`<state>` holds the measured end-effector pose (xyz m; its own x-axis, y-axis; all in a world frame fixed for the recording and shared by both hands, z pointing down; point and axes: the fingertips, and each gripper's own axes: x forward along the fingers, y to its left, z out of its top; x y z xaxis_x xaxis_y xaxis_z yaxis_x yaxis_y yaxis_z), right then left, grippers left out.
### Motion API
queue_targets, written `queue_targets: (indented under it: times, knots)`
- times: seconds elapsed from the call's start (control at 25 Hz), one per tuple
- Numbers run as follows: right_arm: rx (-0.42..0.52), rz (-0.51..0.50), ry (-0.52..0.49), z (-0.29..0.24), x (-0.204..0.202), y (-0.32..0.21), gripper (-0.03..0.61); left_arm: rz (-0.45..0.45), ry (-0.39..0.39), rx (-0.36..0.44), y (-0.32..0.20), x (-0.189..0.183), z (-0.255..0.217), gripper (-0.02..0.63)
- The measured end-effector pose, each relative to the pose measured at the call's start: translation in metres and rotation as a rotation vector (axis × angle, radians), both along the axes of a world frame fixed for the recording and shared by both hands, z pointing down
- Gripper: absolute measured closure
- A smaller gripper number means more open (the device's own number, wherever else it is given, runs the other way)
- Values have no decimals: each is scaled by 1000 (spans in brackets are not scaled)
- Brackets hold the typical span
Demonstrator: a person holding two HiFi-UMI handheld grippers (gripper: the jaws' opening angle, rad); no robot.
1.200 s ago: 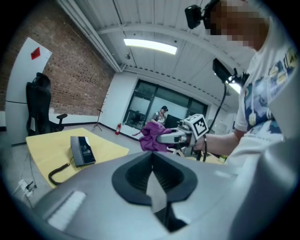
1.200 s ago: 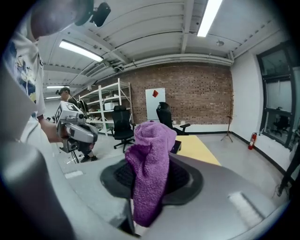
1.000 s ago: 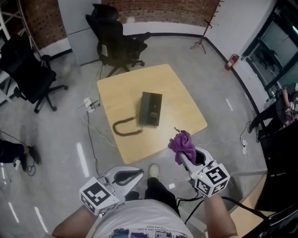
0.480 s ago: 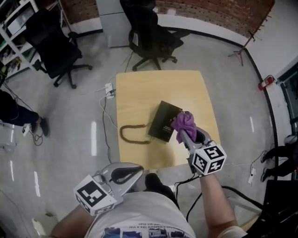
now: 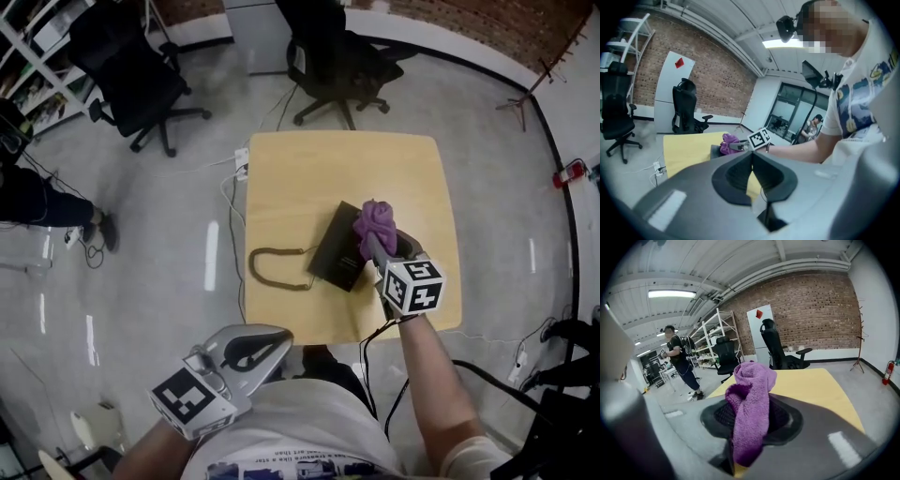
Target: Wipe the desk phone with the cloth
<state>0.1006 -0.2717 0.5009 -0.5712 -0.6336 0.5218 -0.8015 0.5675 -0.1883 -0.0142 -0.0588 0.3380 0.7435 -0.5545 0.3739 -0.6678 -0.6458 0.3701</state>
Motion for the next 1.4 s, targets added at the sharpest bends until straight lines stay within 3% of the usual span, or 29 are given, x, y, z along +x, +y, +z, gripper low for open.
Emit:
queue_targets:
  times: [0.76, 1.4]
  knots:
    - [-80, -18, 160, 56, -31, 40, 457, -5, -12, -46, 12, -22, 9, 609]
    - [-176, -55, 183, 88, -60, 110, 457, 47, 0, -45, 30, -38, 12, 611]
